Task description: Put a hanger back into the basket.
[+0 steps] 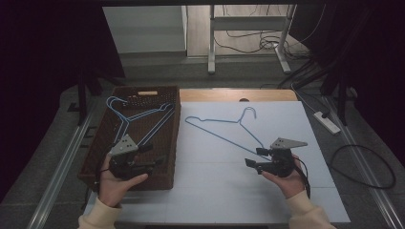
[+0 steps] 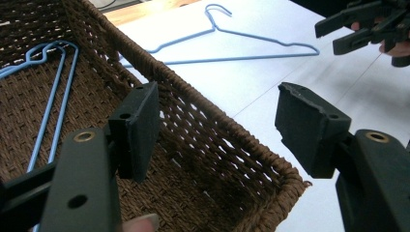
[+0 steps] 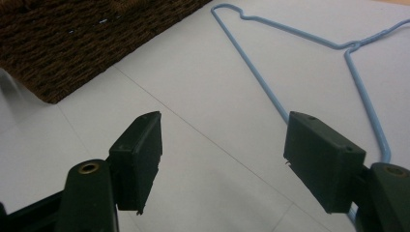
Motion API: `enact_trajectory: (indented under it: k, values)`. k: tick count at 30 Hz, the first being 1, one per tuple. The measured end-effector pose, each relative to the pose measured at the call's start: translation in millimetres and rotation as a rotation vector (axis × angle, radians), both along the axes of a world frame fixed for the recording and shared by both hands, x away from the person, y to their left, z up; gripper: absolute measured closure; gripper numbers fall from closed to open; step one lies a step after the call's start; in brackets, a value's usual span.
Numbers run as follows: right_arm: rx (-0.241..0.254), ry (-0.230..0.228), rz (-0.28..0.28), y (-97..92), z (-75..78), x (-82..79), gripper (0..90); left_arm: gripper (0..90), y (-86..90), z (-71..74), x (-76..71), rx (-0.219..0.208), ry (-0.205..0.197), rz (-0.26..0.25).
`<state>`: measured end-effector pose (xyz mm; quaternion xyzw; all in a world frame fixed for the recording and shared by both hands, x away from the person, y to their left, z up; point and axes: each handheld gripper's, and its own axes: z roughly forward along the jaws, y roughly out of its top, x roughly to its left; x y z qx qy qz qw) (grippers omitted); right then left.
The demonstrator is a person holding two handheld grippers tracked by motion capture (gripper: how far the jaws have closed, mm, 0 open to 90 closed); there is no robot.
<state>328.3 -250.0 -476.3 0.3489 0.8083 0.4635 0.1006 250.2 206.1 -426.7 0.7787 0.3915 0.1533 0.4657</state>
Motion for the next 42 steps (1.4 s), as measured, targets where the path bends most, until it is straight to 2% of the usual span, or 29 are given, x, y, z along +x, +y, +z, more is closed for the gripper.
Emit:
enact_trajectory:
  k: [9,19,24,33,42]
  values:
    - [-0.017,-0.016,0.003,0.3,2.4,-4.3,30.5,33.6,1.8,0.8,-2.5,-0.007,-0.008,0.001]
    - [-0.019,-0.002,-0.002,2.0,2.2,-2.7,30.0,33.7,-0.9,-2.4,-5.1,0.007,-0.004,-0.008]
    - [-0.036,0.002,0.001,3.6,3.4,-1.8,29.3,33.8,-1.4,-3.6,-5.1,0.012,-0.002,-0.008]
    - [-0.033,0.009,-0.031,0.1,4.6,1.0,28.4,33.8,1.1,-7.8,-3.8,0.015,0.006,-0.015]
    - [-0.115,0.050,-0.029,18.9,9.8,20.1,30.2,33.8,0.9,-7.5,-4.1,0.016,0.006,-0.032]
